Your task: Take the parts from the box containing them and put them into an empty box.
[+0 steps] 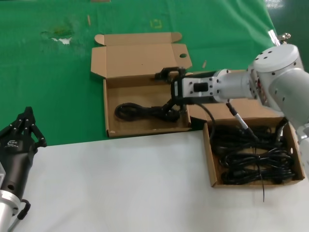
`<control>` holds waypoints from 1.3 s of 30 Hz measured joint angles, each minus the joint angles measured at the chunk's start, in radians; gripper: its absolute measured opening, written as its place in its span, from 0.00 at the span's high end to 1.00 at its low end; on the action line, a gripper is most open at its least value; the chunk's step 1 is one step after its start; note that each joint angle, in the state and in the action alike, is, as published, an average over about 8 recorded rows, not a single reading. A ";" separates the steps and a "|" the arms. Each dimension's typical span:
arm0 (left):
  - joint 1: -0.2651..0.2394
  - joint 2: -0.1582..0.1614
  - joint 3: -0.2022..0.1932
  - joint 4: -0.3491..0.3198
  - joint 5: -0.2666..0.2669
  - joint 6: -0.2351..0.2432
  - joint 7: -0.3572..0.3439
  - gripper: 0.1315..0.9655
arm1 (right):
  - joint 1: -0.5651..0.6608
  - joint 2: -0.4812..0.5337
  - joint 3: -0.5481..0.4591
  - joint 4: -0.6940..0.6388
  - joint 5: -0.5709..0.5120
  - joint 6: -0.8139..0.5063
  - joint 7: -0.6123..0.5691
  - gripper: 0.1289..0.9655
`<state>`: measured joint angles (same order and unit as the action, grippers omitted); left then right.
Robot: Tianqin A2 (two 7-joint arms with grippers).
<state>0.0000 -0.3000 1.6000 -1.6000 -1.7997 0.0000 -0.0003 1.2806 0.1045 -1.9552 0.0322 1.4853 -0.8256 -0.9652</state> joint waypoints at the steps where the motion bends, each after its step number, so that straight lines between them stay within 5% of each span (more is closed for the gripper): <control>1: 0.000 0.000 0.000 0.000 0.000 0.000 0.000 0.99 | 0.000 0.004 0.001 0.007 0.001 -0.005 0.007 0.62; 7: 0.000 0.000 0.000 0.000 0.000 0.000 0.000 0.99 | -0.042 0.050 -0.004 0.129 -0.002 -0.037 0.094 0.47; 23: 0.000 0.000 0.000 0.000 0.000 0.000 0.000 0.99 | -0.311 0.288 -0.033 0.744 -0.028 -0.052 0.468 0.09; 31: 0.000 0.000 0.000 0.000 0.000 0.000 0.000 0.99 | -0.410 0.383 -0.022 0.940 -0.013 -0.045 0.573 0.05; 39: 0.000 0.000 0.000 0.000 0.000 0.000 0.000 0.99 | -0.438 0.405 -0.016 0.989 -0.004 -0.039 0.598 0.01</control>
<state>0.0000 -0.3000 1.6000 -1.6000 -1.7997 0.0000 -0.0003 0.8424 0.5099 -1.9710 1.0215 1.4810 -0.8644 -0.3674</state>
